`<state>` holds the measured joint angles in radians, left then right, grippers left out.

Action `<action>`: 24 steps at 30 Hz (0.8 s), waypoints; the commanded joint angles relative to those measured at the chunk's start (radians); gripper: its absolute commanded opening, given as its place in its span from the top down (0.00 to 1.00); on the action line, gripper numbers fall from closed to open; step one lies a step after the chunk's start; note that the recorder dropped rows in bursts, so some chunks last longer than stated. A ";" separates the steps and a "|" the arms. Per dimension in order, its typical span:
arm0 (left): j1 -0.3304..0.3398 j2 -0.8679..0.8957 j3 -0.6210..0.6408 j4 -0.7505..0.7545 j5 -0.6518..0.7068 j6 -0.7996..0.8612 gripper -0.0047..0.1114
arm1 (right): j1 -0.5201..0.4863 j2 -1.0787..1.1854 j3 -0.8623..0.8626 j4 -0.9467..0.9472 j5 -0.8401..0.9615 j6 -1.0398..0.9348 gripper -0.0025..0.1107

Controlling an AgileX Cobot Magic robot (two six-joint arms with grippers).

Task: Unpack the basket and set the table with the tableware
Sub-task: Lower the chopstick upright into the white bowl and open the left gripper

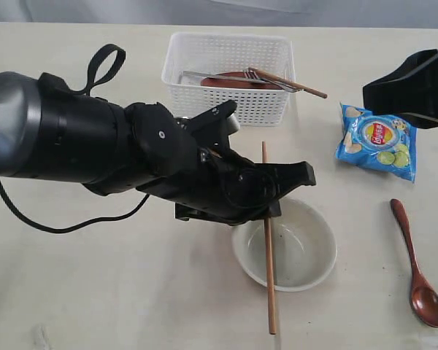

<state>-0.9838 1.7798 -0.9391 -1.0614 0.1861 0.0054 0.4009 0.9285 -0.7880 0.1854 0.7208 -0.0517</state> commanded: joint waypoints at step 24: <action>0.009 0.051 -0.046 0.036 0.030 0.017 0.96 | 0.000 -0.005 -0.002 -0.005 0.003 0.003 0.72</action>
<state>-0.9776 1.8290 -0.9830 -1.0360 0.2096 0.0170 0.4009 0.9285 -0.7880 0.1854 0.7208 -0.0510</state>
